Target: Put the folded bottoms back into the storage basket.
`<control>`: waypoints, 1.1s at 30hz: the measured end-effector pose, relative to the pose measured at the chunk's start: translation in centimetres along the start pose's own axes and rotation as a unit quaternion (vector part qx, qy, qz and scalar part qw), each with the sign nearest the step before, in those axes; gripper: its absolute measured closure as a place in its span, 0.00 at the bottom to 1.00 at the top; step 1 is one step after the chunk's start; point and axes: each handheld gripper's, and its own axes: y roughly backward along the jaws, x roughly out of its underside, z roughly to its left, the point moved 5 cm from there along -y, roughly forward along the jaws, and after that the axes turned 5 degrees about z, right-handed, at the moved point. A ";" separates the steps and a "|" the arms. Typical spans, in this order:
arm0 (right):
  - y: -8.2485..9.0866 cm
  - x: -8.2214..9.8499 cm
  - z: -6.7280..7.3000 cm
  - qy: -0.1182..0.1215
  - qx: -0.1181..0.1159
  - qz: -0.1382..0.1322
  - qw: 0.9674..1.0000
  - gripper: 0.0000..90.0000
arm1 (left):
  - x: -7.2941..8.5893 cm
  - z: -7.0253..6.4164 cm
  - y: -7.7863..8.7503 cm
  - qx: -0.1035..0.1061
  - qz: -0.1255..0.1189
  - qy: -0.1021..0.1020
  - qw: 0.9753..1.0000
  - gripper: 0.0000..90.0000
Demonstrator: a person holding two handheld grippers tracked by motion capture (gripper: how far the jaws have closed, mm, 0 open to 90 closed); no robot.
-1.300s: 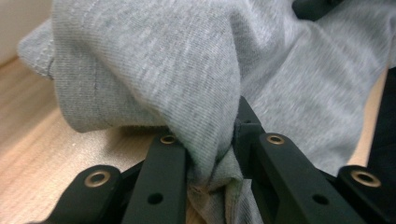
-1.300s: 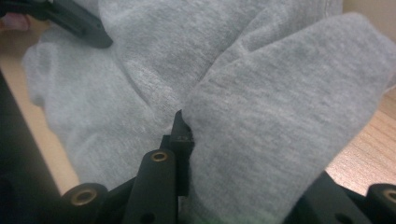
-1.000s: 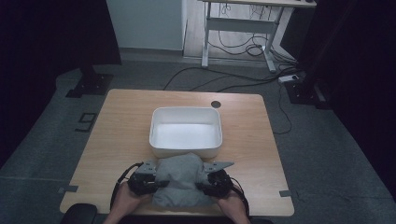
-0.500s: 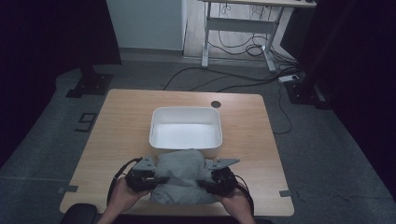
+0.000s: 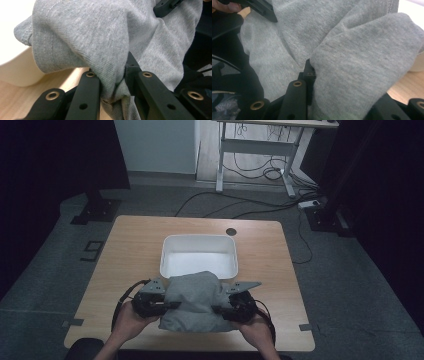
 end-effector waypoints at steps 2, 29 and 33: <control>0.4 -0.5 -0.1 0.000 -0.001 -0.004 1.000 0.77 | -0.5 0.2 0.4 0.000 -0.004 -0.001 1.000 0.86; 3.7 -8.8 -3.1 0.014 0.035 -0.044 0.998 0.77 | -7.9 4.5 4.6 -0.050 -0.034 -0.011 0.998 0.86; 3.1 -9.6 -4.1 0.010 0.039 -0.045 0.998 0.77 | -8.4 5.6 4.3 -0.057 -0.033 -0.009 0.998 0.86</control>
